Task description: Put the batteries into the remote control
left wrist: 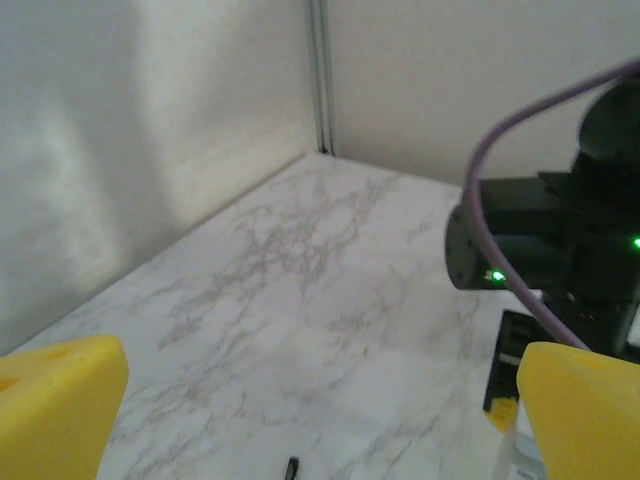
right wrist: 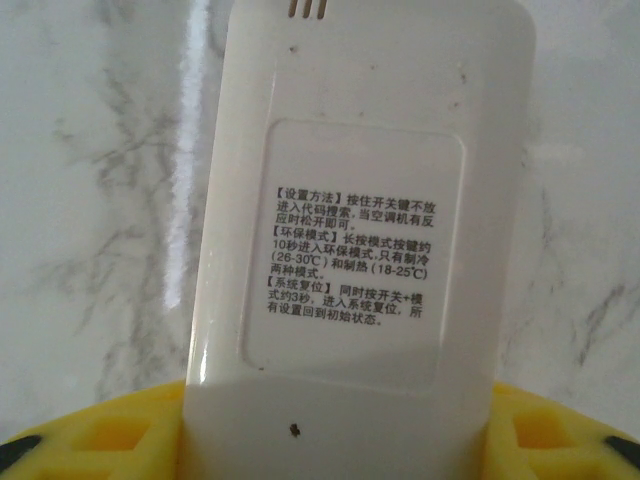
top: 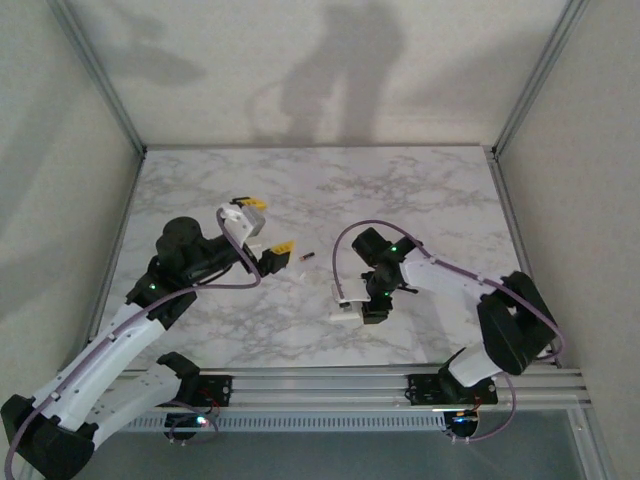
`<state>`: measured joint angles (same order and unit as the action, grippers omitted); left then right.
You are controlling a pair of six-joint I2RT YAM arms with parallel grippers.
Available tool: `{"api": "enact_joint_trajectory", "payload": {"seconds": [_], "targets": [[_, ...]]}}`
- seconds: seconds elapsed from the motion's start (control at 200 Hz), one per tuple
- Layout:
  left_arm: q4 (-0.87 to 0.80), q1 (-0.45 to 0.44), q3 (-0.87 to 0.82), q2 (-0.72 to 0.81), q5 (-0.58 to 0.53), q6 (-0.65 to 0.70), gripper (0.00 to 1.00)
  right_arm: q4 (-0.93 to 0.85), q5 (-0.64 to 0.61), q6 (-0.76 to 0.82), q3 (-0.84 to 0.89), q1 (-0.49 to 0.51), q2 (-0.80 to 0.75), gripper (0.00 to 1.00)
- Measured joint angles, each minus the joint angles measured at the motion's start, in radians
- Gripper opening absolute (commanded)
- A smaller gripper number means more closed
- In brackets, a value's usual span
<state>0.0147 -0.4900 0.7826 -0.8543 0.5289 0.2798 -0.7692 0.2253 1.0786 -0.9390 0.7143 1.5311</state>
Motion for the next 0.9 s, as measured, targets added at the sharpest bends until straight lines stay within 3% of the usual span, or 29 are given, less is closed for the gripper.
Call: {"api": "enact_joint_trajectory", "payload": {"seconds": [0.255,0.556,0.776,0.901], "targets": [[-0.012,-0.005,-0.034,0.001,0.006,0.074,0.99,0.153,-0.039,-0.009,0.001,0.000,0.151,0.50],[0.012,-0.006,-0.071,0.010,-0.017,0.092,1.00,0.166,-0.047,-0.024,0.005,0.005,0.141,0.72],[0.046,-0.006,-0.098,0.031,-0.060,0.095,1.00,0.174,-0.048,-0.074,-0.011,0.006,0.032,0.72],[0.093,-0.006,-0.140,0.060,-0.113,0.082,0.99,0.263,-0.044,-0.351,-0.069,0.006,-0.061,0.61]]}}
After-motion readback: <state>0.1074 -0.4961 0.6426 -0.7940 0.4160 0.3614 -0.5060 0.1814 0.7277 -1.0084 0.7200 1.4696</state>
